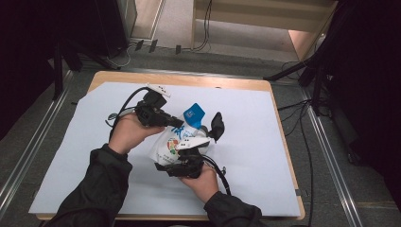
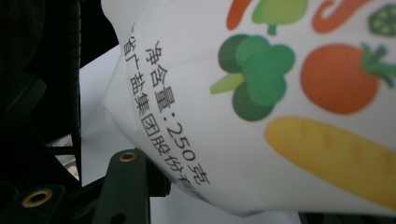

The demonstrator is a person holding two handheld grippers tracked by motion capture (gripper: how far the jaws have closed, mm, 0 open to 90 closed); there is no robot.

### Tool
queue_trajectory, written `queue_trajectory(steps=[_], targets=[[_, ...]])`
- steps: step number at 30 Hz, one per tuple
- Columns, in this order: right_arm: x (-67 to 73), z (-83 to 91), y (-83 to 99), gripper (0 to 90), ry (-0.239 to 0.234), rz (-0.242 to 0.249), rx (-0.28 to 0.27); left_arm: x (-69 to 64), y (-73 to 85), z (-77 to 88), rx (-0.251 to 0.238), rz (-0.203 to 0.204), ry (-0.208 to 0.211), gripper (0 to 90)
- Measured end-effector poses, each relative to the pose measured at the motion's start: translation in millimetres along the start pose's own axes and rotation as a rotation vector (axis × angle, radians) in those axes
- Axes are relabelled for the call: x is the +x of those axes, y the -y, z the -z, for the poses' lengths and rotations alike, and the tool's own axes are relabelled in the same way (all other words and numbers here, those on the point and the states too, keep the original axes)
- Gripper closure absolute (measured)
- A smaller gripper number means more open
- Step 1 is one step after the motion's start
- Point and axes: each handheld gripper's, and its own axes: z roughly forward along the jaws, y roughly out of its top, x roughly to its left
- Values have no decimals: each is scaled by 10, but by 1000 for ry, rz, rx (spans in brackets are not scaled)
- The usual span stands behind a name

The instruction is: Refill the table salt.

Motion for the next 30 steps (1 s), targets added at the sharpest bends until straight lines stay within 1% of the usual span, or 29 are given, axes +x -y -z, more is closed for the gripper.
queue_trajectory(steps=[7, 11, 12, 13, 16, 19, 22, 25, 30], targets=[[-26, 0, 26, 525, 16, 0, 0, 26, 29, 46, -8, 4, 5, 900], [-45, -1, 41, 523, 25, 0, -4, 15, 33, 72, -16, 3, 28, 900], [-46, -2, 44, 523, 25, -4, -3, 8, 32, 78, -13, 2, 22, 900], [-46, -1, 47, 523, 26, -4, -3, 6, 35, 77, -15, -1, 31, 900], [-45, -9, 57, 522, 29, 4, 2, -8, 42, 76, -11, -9, 39, 900], [-44, -20, 68, 522, 33, 5, 8, -20, 43, 72, -5, -16, 39, 900], [-48, -17, 75, 523, 39, 10, 10, -26, 45, 78, -10, -17, 41, 900], [-63, -11, 84, 523, 43, 12, 1, -25, 47, 96, -14, -19, 46, 900], [-82, -8, 95, 522, 50, 10, 0, -31, 47, 109, -12, -20, 39, 900]])
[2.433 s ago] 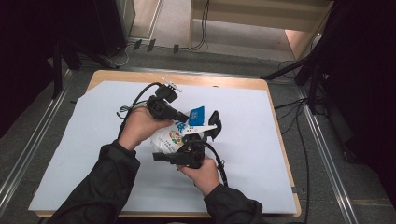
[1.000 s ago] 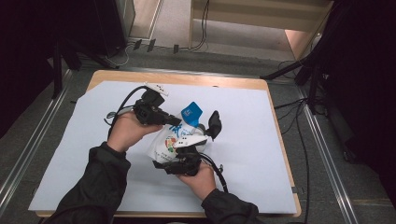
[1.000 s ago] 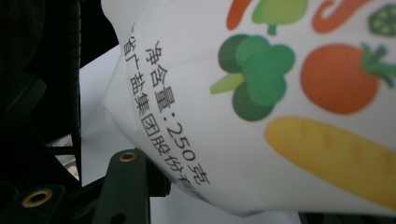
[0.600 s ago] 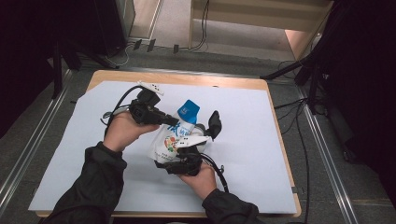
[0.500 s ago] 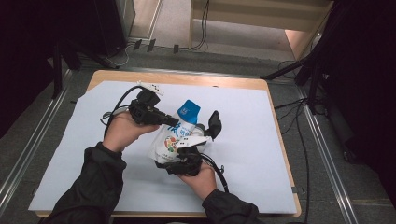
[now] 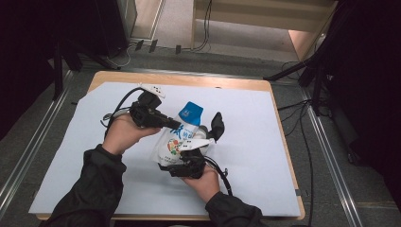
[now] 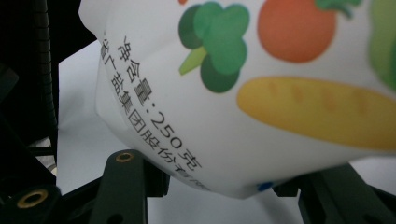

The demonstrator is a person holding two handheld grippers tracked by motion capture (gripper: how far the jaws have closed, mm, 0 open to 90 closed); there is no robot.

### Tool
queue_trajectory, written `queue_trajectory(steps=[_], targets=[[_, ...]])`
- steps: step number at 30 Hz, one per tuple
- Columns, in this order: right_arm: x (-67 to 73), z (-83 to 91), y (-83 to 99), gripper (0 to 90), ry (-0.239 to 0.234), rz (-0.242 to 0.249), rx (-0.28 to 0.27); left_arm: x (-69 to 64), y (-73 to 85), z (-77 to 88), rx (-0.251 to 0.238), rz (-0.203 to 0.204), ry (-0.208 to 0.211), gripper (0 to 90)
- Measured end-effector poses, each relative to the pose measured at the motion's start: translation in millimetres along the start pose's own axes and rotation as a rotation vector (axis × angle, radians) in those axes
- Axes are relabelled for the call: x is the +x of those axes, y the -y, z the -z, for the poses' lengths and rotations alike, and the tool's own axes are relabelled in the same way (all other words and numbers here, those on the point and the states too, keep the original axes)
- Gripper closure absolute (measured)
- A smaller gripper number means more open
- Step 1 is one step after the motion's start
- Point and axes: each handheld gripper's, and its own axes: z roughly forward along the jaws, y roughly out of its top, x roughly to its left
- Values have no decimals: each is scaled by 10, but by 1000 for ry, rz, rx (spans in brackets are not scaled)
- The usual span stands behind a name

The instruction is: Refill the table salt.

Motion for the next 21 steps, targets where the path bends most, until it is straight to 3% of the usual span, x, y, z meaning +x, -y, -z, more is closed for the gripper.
queue_trajectory(steps=[21], targets=[[-30, 25, 3, 532, 29, -12, -14, -30, -11, 68, -8, -12, -7, 900]])
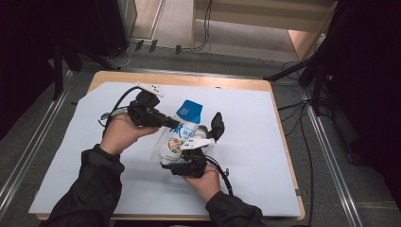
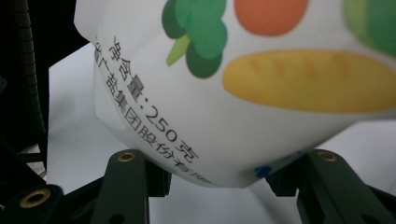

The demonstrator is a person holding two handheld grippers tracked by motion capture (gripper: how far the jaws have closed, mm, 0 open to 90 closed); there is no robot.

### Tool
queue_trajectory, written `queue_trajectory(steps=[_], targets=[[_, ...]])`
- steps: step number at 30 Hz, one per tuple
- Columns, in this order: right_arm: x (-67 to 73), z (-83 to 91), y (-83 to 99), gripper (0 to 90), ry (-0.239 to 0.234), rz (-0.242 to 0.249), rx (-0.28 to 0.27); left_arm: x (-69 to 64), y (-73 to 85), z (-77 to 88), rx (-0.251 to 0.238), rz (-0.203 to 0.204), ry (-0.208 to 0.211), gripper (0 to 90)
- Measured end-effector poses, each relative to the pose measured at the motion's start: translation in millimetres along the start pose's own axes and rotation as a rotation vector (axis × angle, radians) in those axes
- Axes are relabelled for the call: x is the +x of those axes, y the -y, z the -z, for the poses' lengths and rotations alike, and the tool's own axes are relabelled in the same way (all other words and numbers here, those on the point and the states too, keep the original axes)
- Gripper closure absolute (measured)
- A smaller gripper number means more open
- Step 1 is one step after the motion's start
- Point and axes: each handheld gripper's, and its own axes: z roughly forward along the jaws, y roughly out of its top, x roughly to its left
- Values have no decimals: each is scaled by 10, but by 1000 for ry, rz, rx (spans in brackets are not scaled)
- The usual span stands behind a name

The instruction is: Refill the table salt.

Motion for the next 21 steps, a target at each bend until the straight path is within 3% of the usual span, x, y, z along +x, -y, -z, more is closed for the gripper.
queue_trajectory(steps=[21], targets=[[-9, 39, -4, 564, 44, -1, -25, -44, -1, 73, 4, -6, 6, 900]])
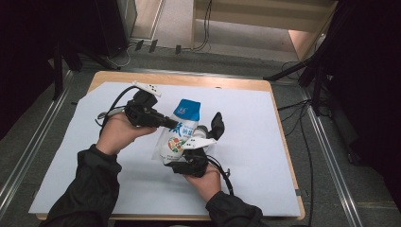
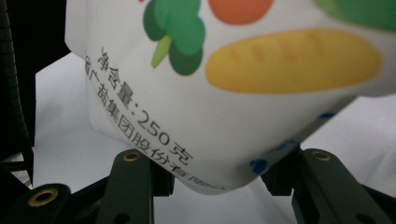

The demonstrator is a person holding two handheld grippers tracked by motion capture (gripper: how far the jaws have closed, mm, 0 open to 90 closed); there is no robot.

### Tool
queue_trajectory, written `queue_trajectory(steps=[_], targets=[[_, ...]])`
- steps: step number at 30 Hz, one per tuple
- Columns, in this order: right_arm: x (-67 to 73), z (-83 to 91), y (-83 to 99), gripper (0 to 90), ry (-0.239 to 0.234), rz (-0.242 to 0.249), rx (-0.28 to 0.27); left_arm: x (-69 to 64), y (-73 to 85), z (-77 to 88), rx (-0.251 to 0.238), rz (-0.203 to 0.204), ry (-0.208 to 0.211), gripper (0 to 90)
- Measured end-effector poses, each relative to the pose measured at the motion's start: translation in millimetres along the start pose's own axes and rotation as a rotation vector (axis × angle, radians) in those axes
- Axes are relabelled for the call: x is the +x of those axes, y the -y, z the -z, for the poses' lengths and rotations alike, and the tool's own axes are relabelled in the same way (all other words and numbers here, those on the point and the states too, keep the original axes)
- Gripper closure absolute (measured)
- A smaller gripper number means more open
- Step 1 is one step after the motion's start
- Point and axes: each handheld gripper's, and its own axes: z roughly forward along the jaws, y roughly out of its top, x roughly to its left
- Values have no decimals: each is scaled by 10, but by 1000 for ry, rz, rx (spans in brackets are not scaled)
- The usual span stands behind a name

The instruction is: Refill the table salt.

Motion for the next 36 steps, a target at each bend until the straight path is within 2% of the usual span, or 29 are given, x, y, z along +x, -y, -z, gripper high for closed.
queue_trajectory(steps=[9, 17, 22, 30, 33, 36], targets=[[-33, 14, -1, 571, 2, -47, -3, -1, 4, 31, -6, -4, 0, 900], [-26, 34, -8, 571, -6, -54, -18, -14, 3, 113, -2, -13, 8, 900], [30, 29, -9, 575, -18, -48, -12, -10, 29, 142, 2, -16, 15, 900], [25, 47, -18, 574, -23, -67, -27, 16, 36, 165, -24, -24, 1, 900], [25, 43, -18, 572, -27, -66, -24, 19, 37, 156, -38, -23, 18, 900], [23, 39, -18, 572, -25, -64, -19, 25, 36, 159, -41, -26, 17, 900]])
